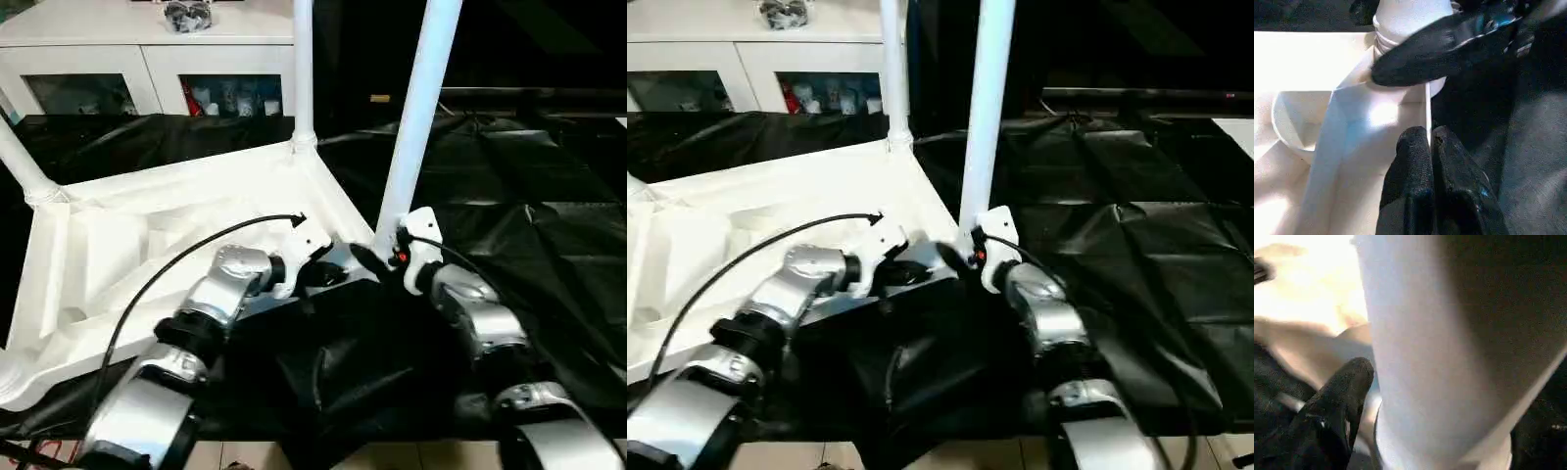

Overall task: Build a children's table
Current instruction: Rotate leg to tighten

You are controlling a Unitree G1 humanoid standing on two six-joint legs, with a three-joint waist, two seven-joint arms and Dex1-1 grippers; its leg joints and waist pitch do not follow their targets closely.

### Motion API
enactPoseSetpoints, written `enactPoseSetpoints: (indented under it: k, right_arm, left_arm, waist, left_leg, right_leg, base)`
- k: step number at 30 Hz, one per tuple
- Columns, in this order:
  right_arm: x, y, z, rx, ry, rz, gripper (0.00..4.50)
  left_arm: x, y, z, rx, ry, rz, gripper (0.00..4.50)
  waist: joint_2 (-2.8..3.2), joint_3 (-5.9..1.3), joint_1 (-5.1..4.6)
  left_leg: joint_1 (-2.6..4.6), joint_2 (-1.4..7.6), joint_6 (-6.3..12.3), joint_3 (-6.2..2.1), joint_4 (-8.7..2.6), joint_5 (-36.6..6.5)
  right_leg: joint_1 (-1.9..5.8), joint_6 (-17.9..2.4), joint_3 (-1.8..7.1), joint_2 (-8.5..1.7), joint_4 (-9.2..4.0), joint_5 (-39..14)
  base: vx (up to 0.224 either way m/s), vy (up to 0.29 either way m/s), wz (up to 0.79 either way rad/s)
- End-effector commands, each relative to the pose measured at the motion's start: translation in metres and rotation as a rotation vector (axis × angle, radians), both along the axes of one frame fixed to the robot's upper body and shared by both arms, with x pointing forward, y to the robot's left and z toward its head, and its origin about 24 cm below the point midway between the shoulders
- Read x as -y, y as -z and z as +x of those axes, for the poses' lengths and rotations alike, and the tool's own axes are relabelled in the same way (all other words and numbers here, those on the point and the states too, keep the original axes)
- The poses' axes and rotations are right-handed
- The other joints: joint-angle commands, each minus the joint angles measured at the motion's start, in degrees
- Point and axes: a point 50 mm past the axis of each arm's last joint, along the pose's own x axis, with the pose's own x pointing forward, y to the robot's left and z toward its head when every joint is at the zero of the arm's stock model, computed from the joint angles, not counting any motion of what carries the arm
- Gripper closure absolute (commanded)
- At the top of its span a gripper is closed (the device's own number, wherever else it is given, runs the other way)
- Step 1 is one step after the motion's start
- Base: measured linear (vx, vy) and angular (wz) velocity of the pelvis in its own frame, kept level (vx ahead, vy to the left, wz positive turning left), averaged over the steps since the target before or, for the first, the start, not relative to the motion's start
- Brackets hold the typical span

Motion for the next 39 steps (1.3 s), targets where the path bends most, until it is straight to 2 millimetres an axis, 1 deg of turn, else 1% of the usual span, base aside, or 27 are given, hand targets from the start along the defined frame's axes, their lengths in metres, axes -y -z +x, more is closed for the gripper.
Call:
enactPoseSetpoints:
  k: [1,3,4,6,8,9,11,12,13,14,15,21,22,23,24,25,26,27,28,30,31,32,33,36,37,38,39]
  right_arm:
    - [-0.018,0.010,-0.015,-0.064,-0.200,0.016,0.80]
    - [-0.012,0.007,-0.020,-0.062,-0.282,0.021,0.80]
    - [-0.011,0.007,-0.021,-0.063,-0.300,0.024,0.80]
    - [-0.005,0.004,-0.028,-0.090,-0.395,0.043,0.80]
    - [-0.003,0.004,-0.030,-0.096,-0.417,0.046,0.80]
    - [0.001,0.003,-0.036,-0.137,-0.481,0.053,0.80]
    - [0.002,0.004,-0.037,-0.158,-0.492,0.055,0.80]
    - [0.003,0.005,-0.040,-0.172,-0.518,0.052,0.80]
    - [0.004,0.005,-0.043,-0.191,-0.545,0.053,0.80]
    - [0.004,0.005,-0.044,-0.193,-0.550,0.054,0.94]
    - [0.005,0.005,-0.047,-0.213,-0.586,0.060,1.04]
    - [0.003,0.003,-0.048,-0.233,-0.605,0.079,1.54]
    - [0.002,0.003,-0.048,-0.229,-0.592,0.083,1.54]
    - [0.001,0.003,-0.047,-0.225,-0.580,0.091,1.73]
    - [-0.001,0.004,-0.045,-0.220,-0.553,0.102,1.73]
    - [-0.002,0.006,-0.041,-0.207,-0.494,0.095,1.78]
    - [-0.003,0.007,-0.040,-0.205,-0.482,0.091,1.78]
    - [-0.004,0.009,-0.038,-0.189,-0.435,0.080,1.81]
    - [-0.005,0.009,-0.038,-0.187,-0.430,0.078,1.81]
    - [-0.008,0.015,-0.029,-0.188,-0.284,0.065,1.83]
    - [-0.008,0.015,-0.029,-0.187,-0.276,0.065,1.83]
    - [-0.009,0.018,-0.022,-0.182,-0.164,0.061,1.83]
    - [-0.010,0.019,-0.019,-0.181,-0.125,0.057,1.83]
    - [-0.014,0.026,-0.012,-0.176,0.044,0.027,1.84]
    - [-0.017,0.028,-0.011,-0.172,0.077,0.014,1.84]
    - [-0.018,0.030,-0.010,-0.168,0.098,0.005,1.84]
    - [-0.021,0.032,-0.010,-0.170,0.118,-0.003,1.84]
  left_arm:
    - [0.009,-0.007,-0.005,0.020,0.108,-0.040,4.50]
    - [0.002,-0.008,-0.007,0.010,0.149,-0.039,4.50]
    - [0.001,-0.009,-0.007,0.008,0.158,-0.039,4.50]
    - [-0.004,-0.010,-0.012,-0.016,0.228,-0.056,4.50]
    - [-0.006,-0.011,-0.014,-0.024,0.247,-0.059,4.50]
    - [-0.012,-0.009,-0.018,-0.051,0.298,-0.043,4.50]
    - [-0.013,-0.009,-0.019,-0.057,0.307,-0.039,4.50]
    - [-0.014,-0.009,-0.019,-0.059,0.312,-0.038,4.50]
    - [-0.015,-0.009,-0.020,-0.062,0.315,-0.038,4.50]
    - [-0.015,-0.009,-0.020,-0.063,0.316,-0.039,4.50]
    - [-0.017,-0.009,-0.021,-0.070,0.326,-0.041,4.50]
    - [-0.018,-0.008,-0.025,-0.087,0.349,-0.043,4.50]
    - [-0.017,-0.008,-0.024,-0.083,0.339,-0.045,4.50]
    - [-0.017,-0.008,-0.024,-0.080,0.328,-0.047,4.50]
    - [-0.016,-0.008,-0.022,-0.068,0.303,-0.048,4.50]
    - [-0.013,-0.008,-0.018,-0.047,0.253,-0.050,4.50]
    - [-0.013,-0.008,-0.017,-0.042,0.243,-0.050,4.50]
    - [-0.011,-0.008,-0.015,-0.037,0.214,-0.059,4.50]
    - [-0.011,-0.008,-0.015,-0.037,0.211,-0.061,4.50]
    - [-0.005,-0.007,-0.010,-0.009,0.127,-0.052,4.50]
    - [-0.005,-0.007,-0.010,-0.007,0.124,-0.051,4.50]
    - [-0.001,-0.006,-0.006,0.012,0.069,-0.044,4.50]
    - [0.001,-0.006,-0.005,0.015,0.051,-0.045,4.50]
    - [0.014,-0.005,0.000,0.035,-0.048,-0.052,4.50]
    - [0.018,-0.005,0.001,0.042,-0.066,-0.056,4.50]
    - [0.021,-0.005,0.001,0.047,-0.077,-0.058,4.50]
    - [0.025,-0.005,0.001,0.051,-0.084,-0.064,4.50]
  waist:
    - [-0.69,-3.33,0.42]
    - [-0.58,-3.45,0.69]
    - [-0.75,-3.46,0.86]
    - [-0.75,-3.33,1.10]
    - [-0.68,-3.24,1.18]
    - [-0.80,-3.07,1.35]
    - [-0.64,-3.08,1.59]
    - [-0.73,-3.06,1.70]
    - [-0.78,-3.06,1.84]
    - [-0.78,-3.03,1.96]
    - [-0.97,-3.09,2.13]
    - [-0.95,-3.24,2.27]
    - [-1.16,-3.25,2.28]
    - [-1.03,-3.17,2.32]
    - [-1.04,-3.19,2.31]
    - [-1.34,-3.15,2.26]
    - [-1.21,-3.03,2.16]
    - [-1.21,-2.92,2.06]
    - [-1.27,-2.91,1.97]
    - [-1.21,-2.83,1.74]
    - [-1.29,-2.68,1.38]
    - [-1.32,-2.76,1.24]
    - [-1.28,-2.73,0.99]
    - [-1.32,-2.71,0.49]
    - [-1.38,-2.77,0.25]
    - [-1.20,-2.79,0.24]
    - [-1.23,-2.81,0.21]
  left_leg:
    - [0.32,1.14,3.88,-0.50,-3.34,-13.00]
    - [0.29,1.25,4.83,-0.40,-3.12,-11.39]
    - [0.26,1.23,5.35,-0.37,-3.03,-10.92]
    - [0.31,1.42,5.99,-0.36,-3.09,-11.60]
    - [0.38,1.53,5.71,-0.36,-3.22,-12.19]
    - [0.54,1.59,4.73,-0.41,-3.42,-13.69]
    - [0.72,1.71,4.11,-0.43,-3.54,-14.43]
    - [0.75,1.71,3.64,-0.39,-3.57,-14.68]
    - [0.81,1.71,3.42,-0.40,-3.58,-14.66]
    - [0.87,1.67,3.31,-0.37,-3.59,-14.73]
    - [0.80,1.67,3.28,-0.38,-3.55,-13.90]
    - [0.62,1.59,3.59,-0.36,-3.34,-11.89]
    - [0.63,1.58,3.62,-0.34,-3.34,-11.80]
    - [0.63,1.59,3.49,-0.38,-3.40,-12.15]
    - [0.64,1.57,3.40,-0.35,-3.36,-12.24]
    - [0.66,1.58,3.22,-0.34,-3.41,-12.43]
    - [0.60,1.53,2.70,-0.39,-3.48,-12.94]
    - [0.72,1.52,2.12,-0.45,-3.60,-14.00]
    - [0.74,1.48,1.86,-0.48,-3.63,-14.26]
    - [0.81,1.48,1.31,-0.55,-3.74,-14.93]
    - [0.69,1.31,0.74,-0.67,-3.88,-15.68]
    - [0.77,1.29,0.27,-0.79,-3.92,-16.10]
    - [0.89,1.20,0.02,-0.84,-3.93,-16.76]
    - [0.90,1.14,-0.35,-0.84,-3.94,-16.96]
    - [0.75,1.11,-0.31,-0.88,-3.96,-16.86]
    - [0.84,1.14,-0.16,-0.86,-3.93,-16.76]
    - [0.76,1.11,0.01,-0.86,-3.92,-16.70]
  right_leg:
    - [2.79,-14.32,1.52,-2.27,-4.15,-6.16]
    - [2.84,-15.38,1.41,-2.25,-3.77,-3.41]
    - [2.94,-15.87,1.31,-2.24,-3.67,-2.69]
    - [2.89,-16.06,1.32,-2.36,-3.75,-3.98]
    - [2.69,-16.00,1.35,-2.35,-3.87,-5.33]
    - [2.64,-15.62,1.37,-2.36,-4.08,-8.17]
    - [2.47,-15.27,1.49,-2.43,-4.16,-9.62]
    - [2.40,-15.13,1.52,-2.38,-4.17,-9.93]
    - [2.37,-15.04,1.54,-2.46,-4.20,-10.07]
    - [2.34,-14.97,1.56,-2.41,-4.24,-10.20]
    - [2.46,-14.94,1.60,-2.47,-4.09,-9.26]
    - [2.48,-15.10,1.54,-2.56,-3.81,-7.37]
    - [2.51,-15.07,1.53,-2.55,-3.81,-7.33]
    - [2.44,-14.96,1.51,-2.58,-3.88,-8.12]
    - [2.44,-14.87,1.54,-2.59,-3.89,-8.35]
    - [2.42,-14.66,1.54,-2.58,-3.97,-8.97]
    - [2.31,-14.32,1.61,-2.69,-4.08,-10.47]
    - [2.23,-13.64,1.59,-2.75,-4.37,-12.97]
    - [2.24,-13.29,1.61,-2.75,-4.42,-13.80]
    - [2.08,-12.59,1.70,-2.74,-4.61,-15.54]
    - [2.12,-12.00,1.68,-2.77,-4.78,-17.45]
    - [2.10,-11.14,1.68,-2.84,-4.95,-19.35]
    - [1.99,-10.65,1.66,-2.82,-5.17,-20.64]
    - [1.81,-10.36,1.72,-2.73,-5.29,-20.73]
    - [1.90,-10.35,1.69,-2.64,-5.24,-20.23]
    - [1.81,-10.38,1.75,-2.65,-5.25,-19.61]
    - [1.90,-10.42,1.72,-2.61,-5.26,-19.11]
  base:
    - [0.000,0.000,0.00]
    - [0.000,0.000,0.00]
    - [0.000,0.000,0.00]
    - [0.000,0.000,0.00]
    - [0.000,0.000,0.00]
    - [0.000,0.000,0.00]
    - [0.000,0.000,0.00]
    - [0.000,0.000,0.00]
    - [0.000,0.000,0.00]
    - [0.000,0.000,0.00]
    - [0.000,0.000,0.00]
    - [0.000,0.000,0.00]
    - [0.000,0.000,0.00]
    - [0.000,0.000,0.00]
    - [0.000,0.000,0.00]
    - [0.000,0.000,0.00]
    - [0.000,0.000,0.00]
    - [0.000,0.000,0.00]
    - [0.000,0.000,0.00]
    - [0.000,0.000,0.00]
    - [0.000,0.000,0.00]
    - [0.000,0.000,0.00]
    - [0.000,0.000,0.00]
    - [0.000,0.000,0.00]
    - [0.000,0.000,0.00]
    - [0.000,0.000,0.00]
    - [0.000,0.000,0.00]
